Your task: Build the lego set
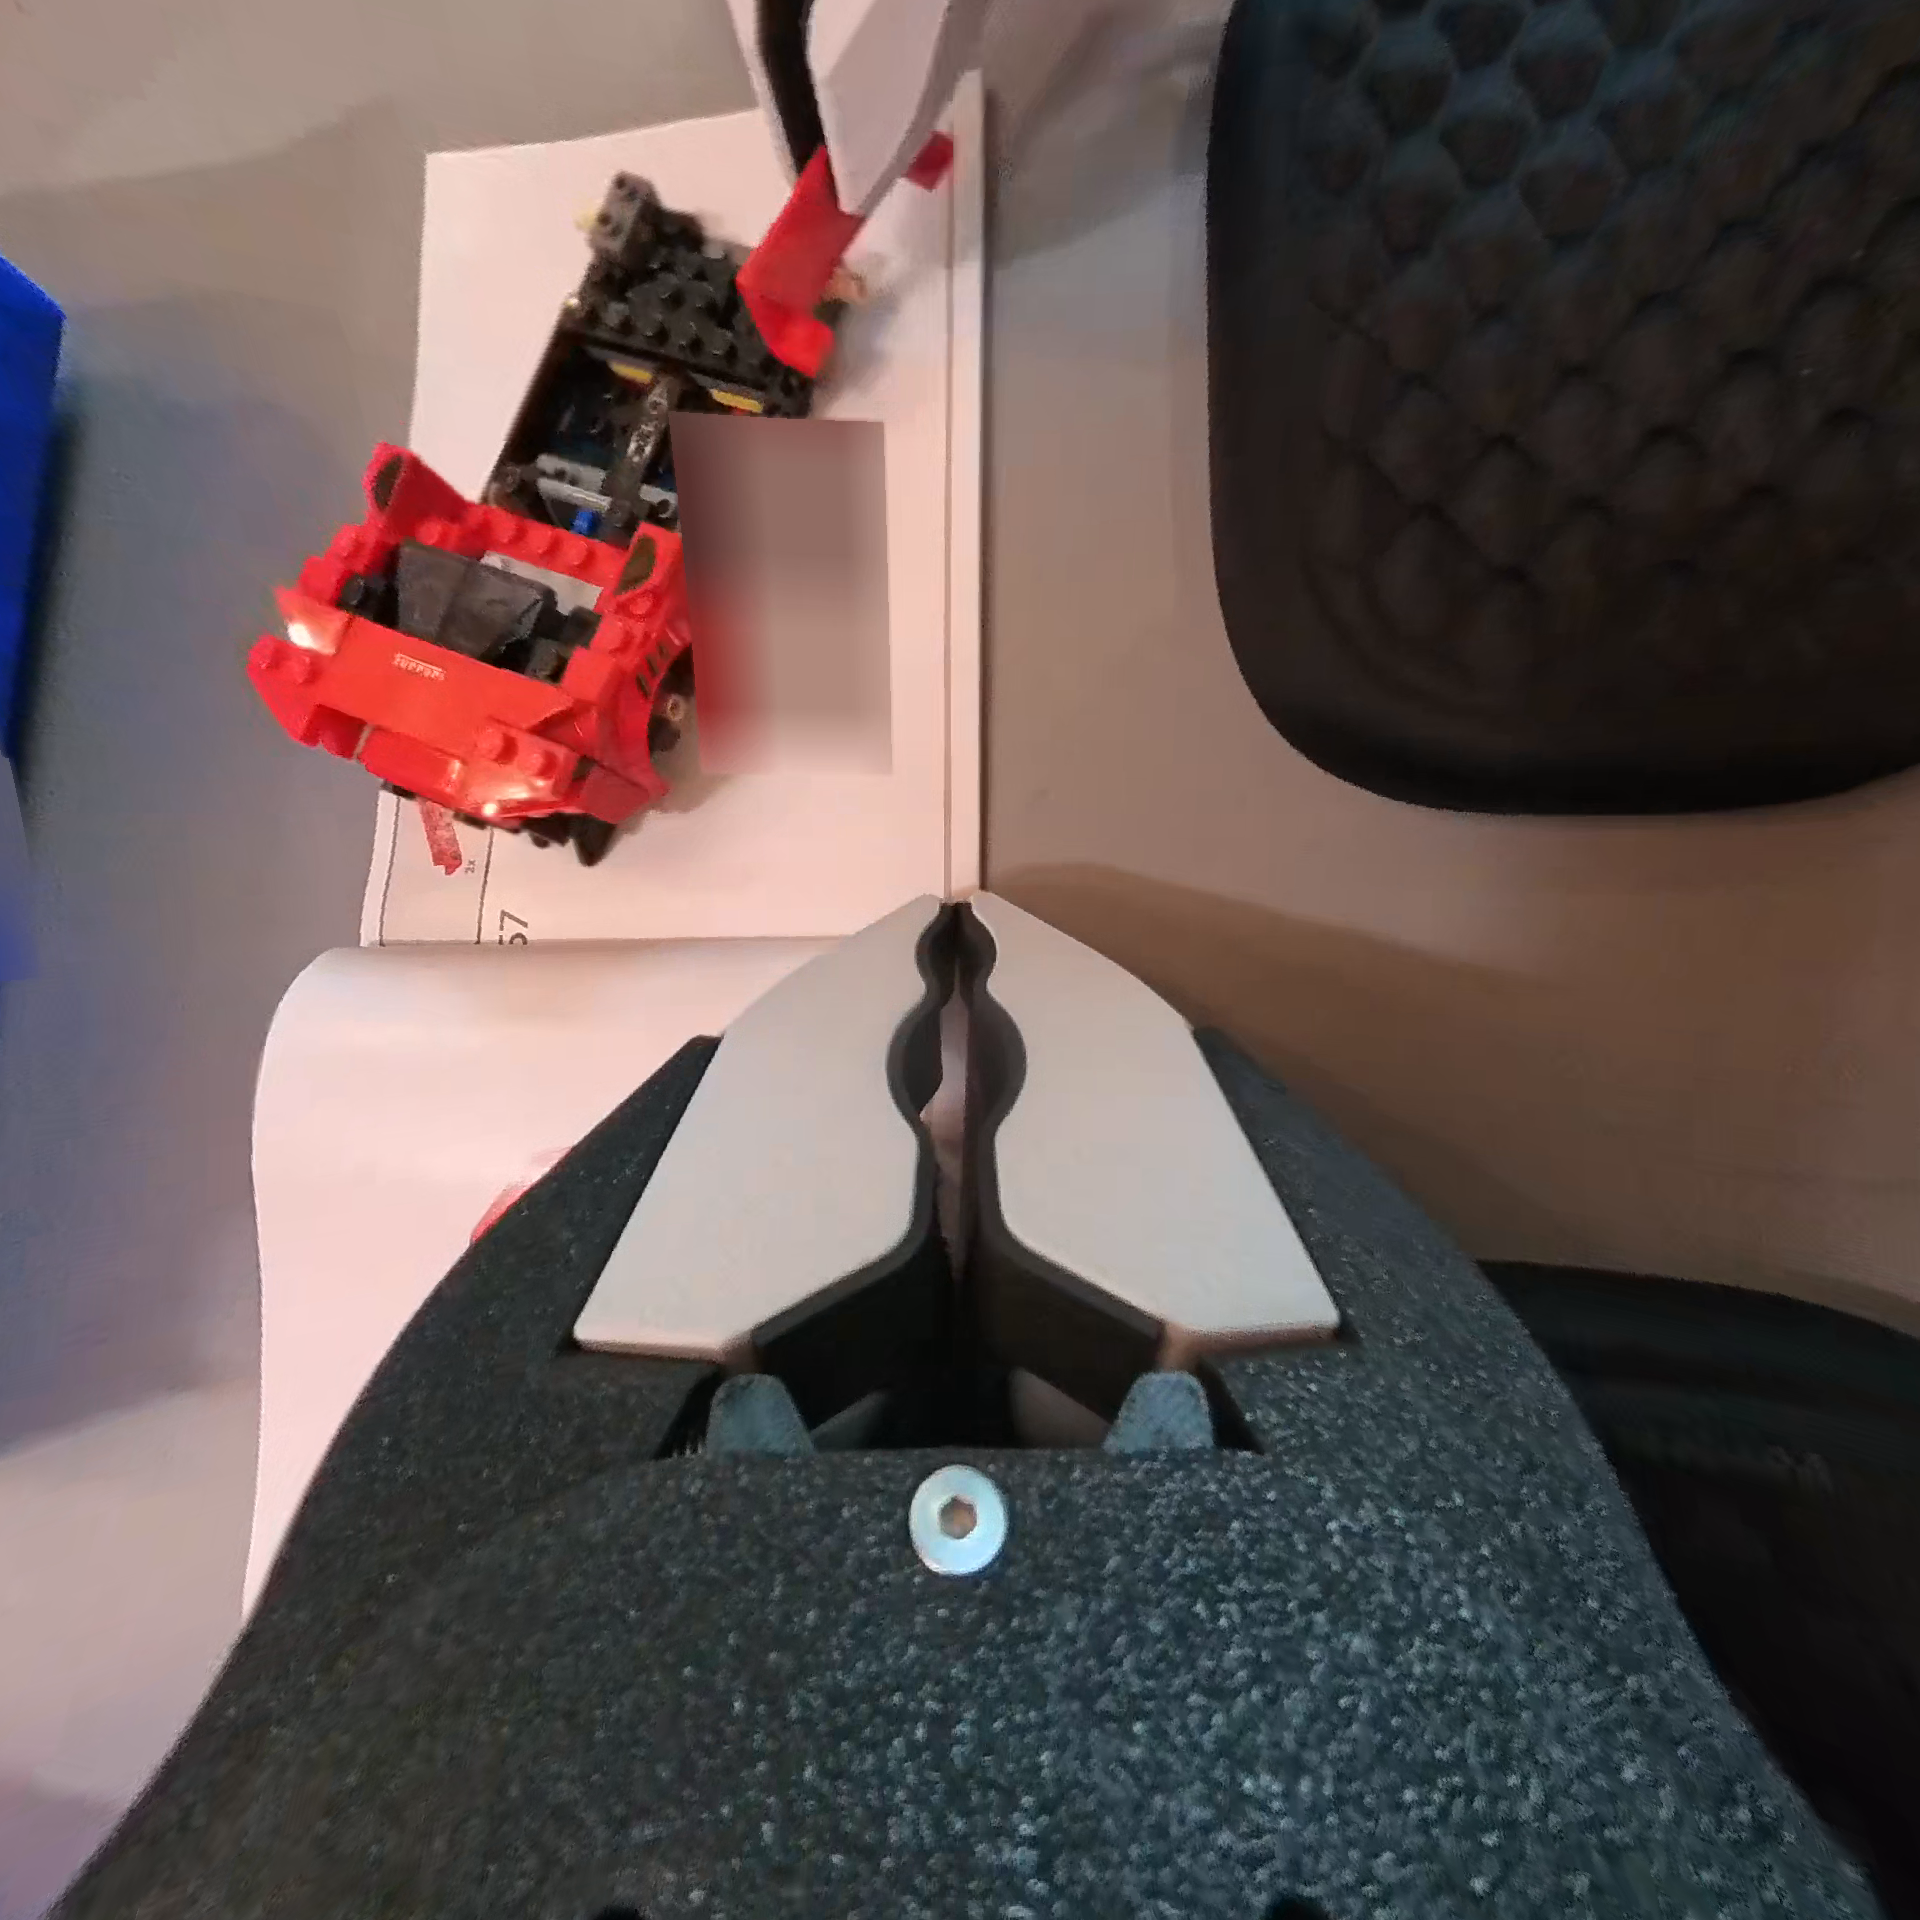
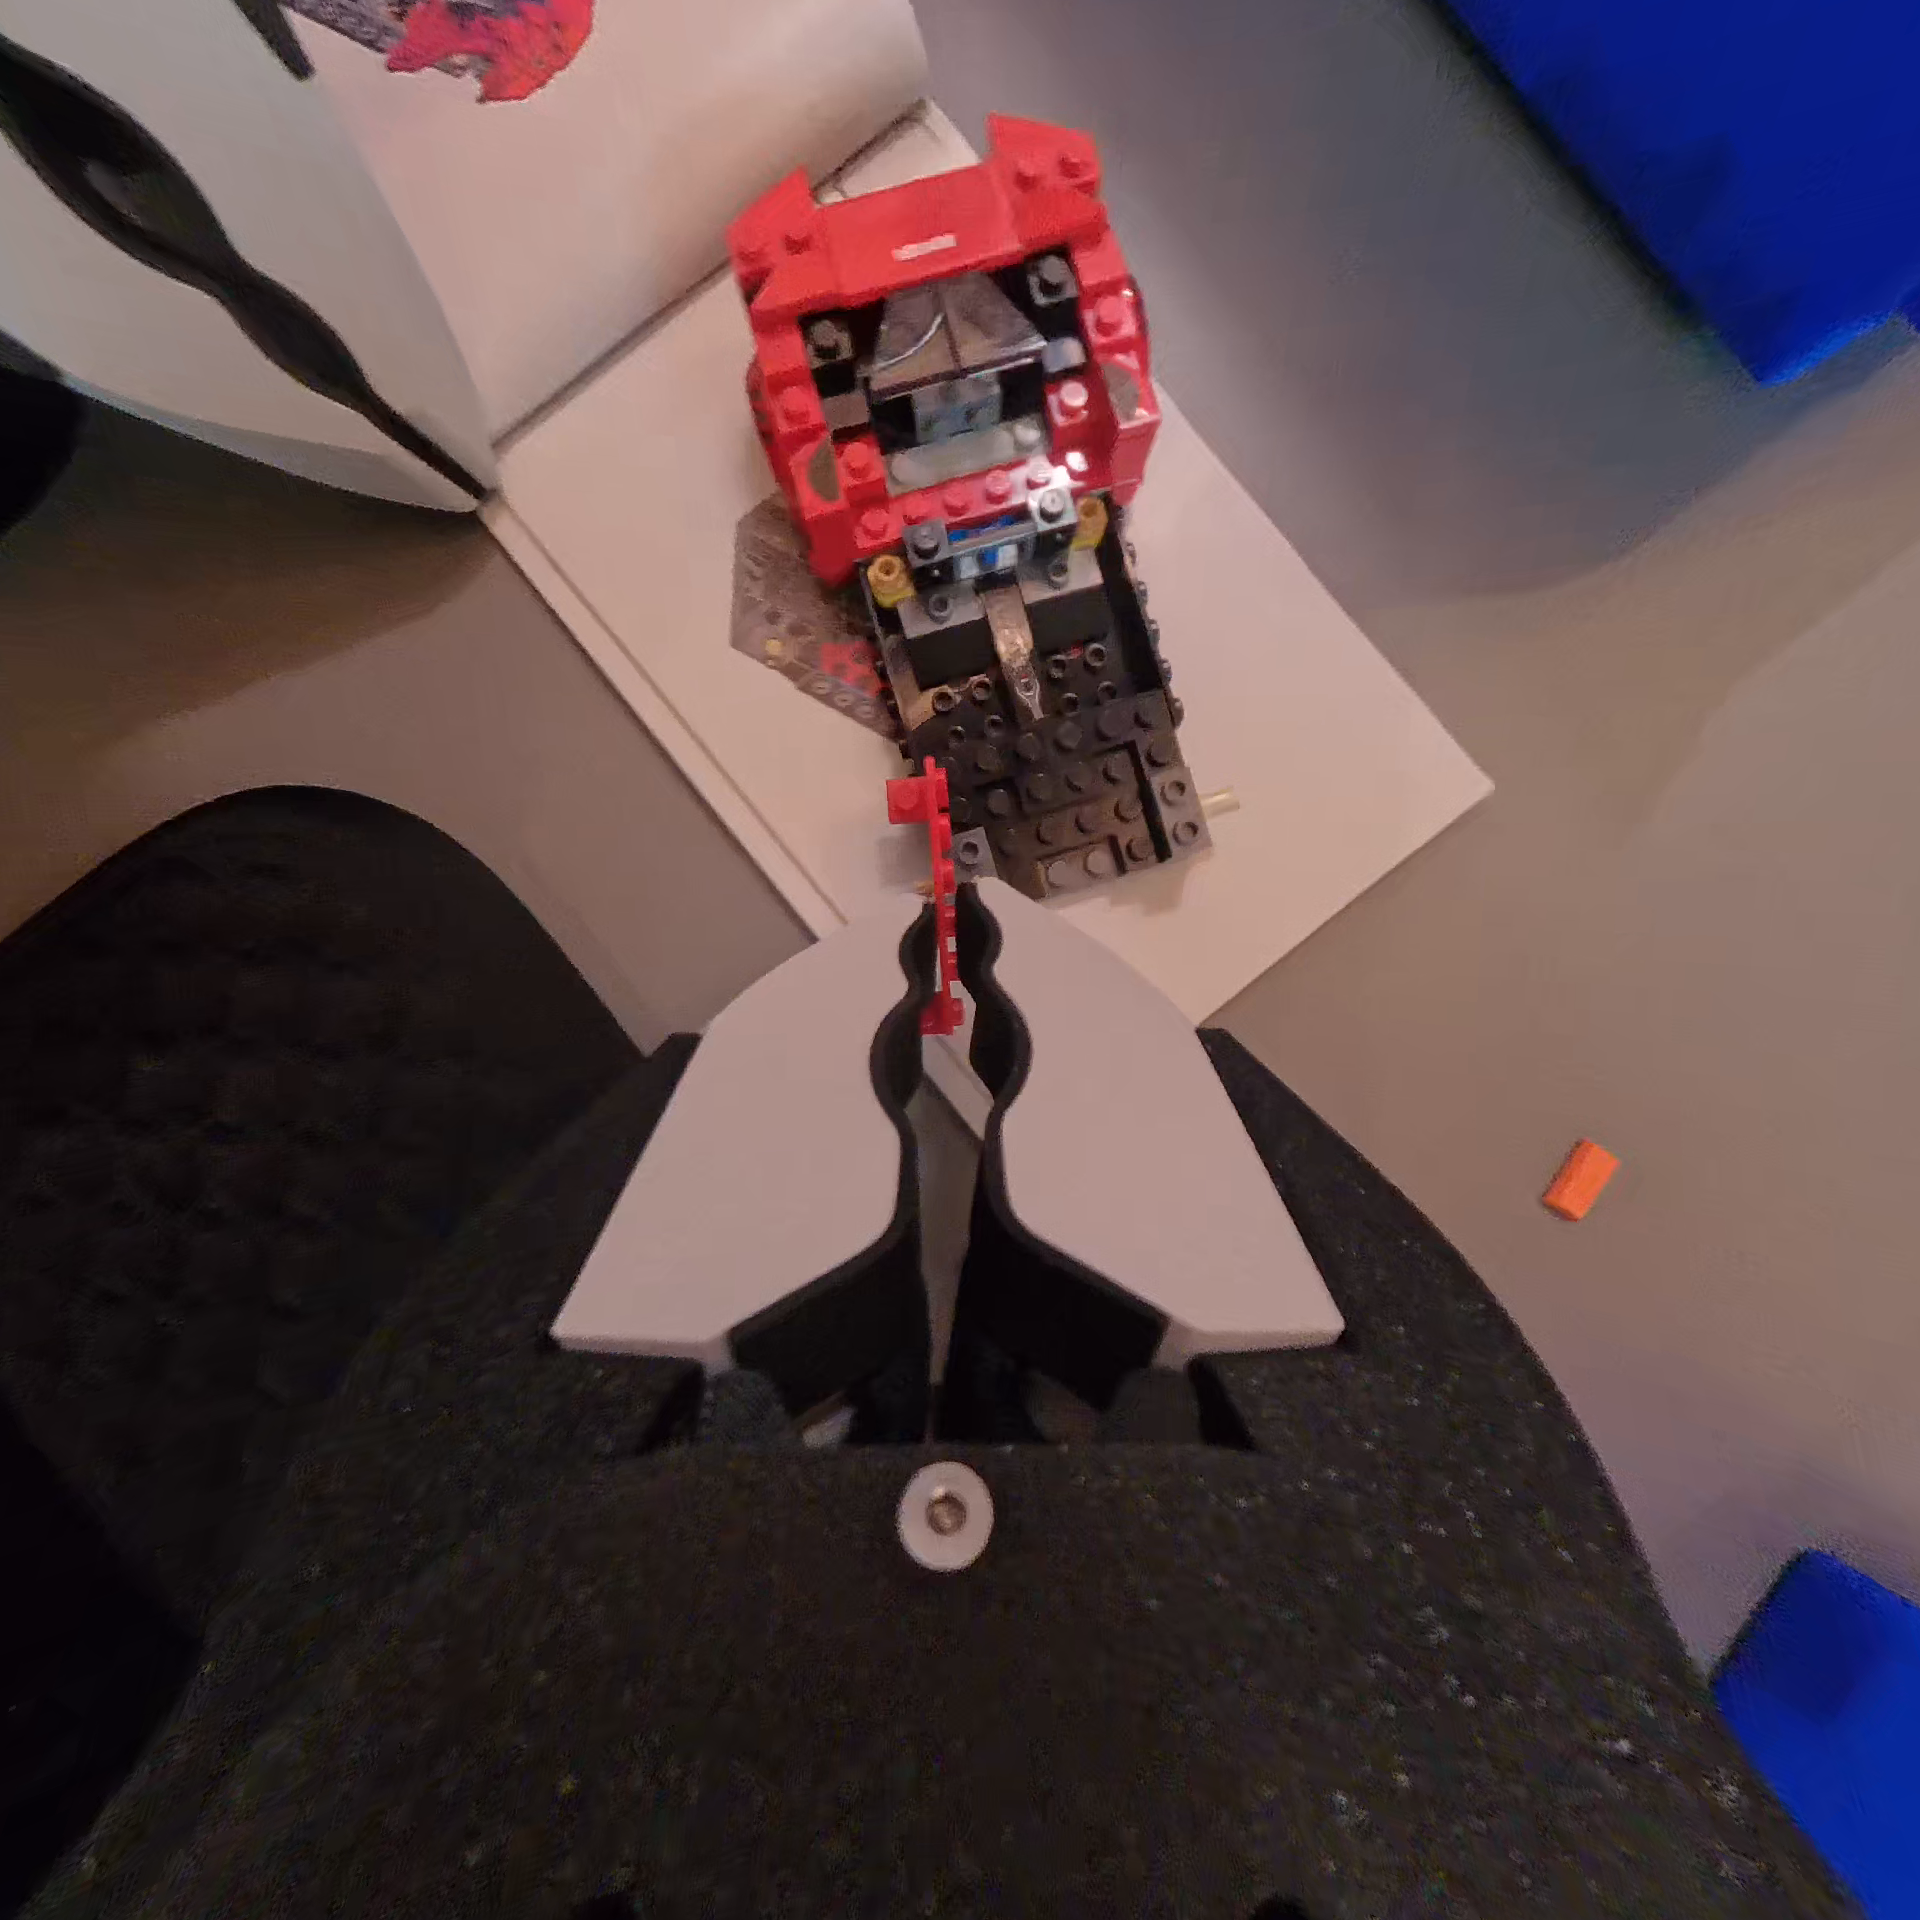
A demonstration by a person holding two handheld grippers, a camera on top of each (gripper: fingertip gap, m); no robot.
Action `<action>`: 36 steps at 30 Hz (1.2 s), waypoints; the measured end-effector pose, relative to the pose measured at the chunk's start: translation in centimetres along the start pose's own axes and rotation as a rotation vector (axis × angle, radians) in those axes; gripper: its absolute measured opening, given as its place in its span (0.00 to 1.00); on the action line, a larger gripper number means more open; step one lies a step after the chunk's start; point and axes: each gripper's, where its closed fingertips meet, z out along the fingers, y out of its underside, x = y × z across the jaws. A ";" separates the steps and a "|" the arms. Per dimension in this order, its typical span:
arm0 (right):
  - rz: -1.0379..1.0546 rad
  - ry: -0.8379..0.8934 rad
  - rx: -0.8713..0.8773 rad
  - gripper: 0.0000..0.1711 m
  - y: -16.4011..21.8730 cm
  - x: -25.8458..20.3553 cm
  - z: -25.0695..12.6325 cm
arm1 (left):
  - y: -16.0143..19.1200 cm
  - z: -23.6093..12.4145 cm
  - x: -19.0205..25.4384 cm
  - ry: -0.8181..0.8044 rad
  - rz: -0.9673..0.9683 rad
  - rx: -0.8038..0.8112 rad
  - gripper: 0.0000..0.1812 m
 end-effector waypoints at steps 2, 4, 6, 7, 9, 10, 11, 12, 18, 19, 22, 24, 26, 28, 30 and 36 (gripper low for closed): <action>0.003 0.018 0.002 0.02 -0.1 0.6 -0.1 | 0.1 -0.2 0.5 0.027 -0.012 0.004 0.00; 0.006 0.022 0.014 0.02 -0.2 0.8 -0.3 | 0.3 -0.4 1.4 0.071 -0.035 0.012 0.00; 0.007 0.024 0.002 0.02 0.0 0.9 -0.2 | 0.5 -0.8 2.2 0.099 -0.040 0.020 0.00; 0.001 0.014 0.006 0.02 0.0 0.7 -0.3 | 0.6 -1.0 2.6 0.108 -0.039 0.022 0.00; -0.030 -0.041 0.044 0.02 -0.6 -0.7 -0.6 | 0.8 -1.2 2.9 0.102 -0.040 0.032 0.00; -0.050 -0.078 0.065 0.02 -0.9 -1.8 -0.8 | 0.8 -1.3 3.0 0.090 -0.042 0.037 0.00; -0.075 -0.114 0.075 0.02 -1.3 -2.9 -0.9 | 0.9 -1.3 3.0 0.078 -0.039 0.038 0.00; -0.099 -0.139 0.074 0.02 -1.5 -3.9 -0.8 | 0.9 -1.3 3.0 0.070 -0.030 0.034 0.00; -0.123 -0.056 -0.030 0.02 -1.3 -3.5 1.8 | 0.9 -1.3 3.0 0.075 -0.023 0.023 0.00; -0.116 -0.057 -0.023 0.02 -1.5 -3.3 1.8 | 0.9 -1.3 3.0 0.077 -0.030 0.029 0.00; -0.108 -0.042 -0.007 0.02 -1.9 -2.7 1.7 | 0.9 -1.3 3.0 0.076 -0.032 0.034 0.00; -0.108 -0.064 -0.002 0.02 -1.9 -2.8 1.5 | 0.9 -1.3 3.0 0.076 -0.029 0.032 0.00; -0.119 -0.115 0.034 0.02 -2.2 -3.2 0.7 | 0.9 -1.3 3.0 0.076 -0.019 0.031 0.00; -0.115 -0.095 0.061 0.02 -2.4 -1.9 -0.6 | 0.9 -1.3 3.1 0.073 -0.008 0.034 0.00; -0.132 -0.105 0.101 0.02 -2.7 -0.9 -1.7 | 0.9 -1.3 3.0 0.077 -0.014 0.037 0.00; -0.170 -0.086 0.151 0.02 -3.2 2.1 -3.9 | 0.7 -1.7 2.8 0.087 -0.013 0.011 0.01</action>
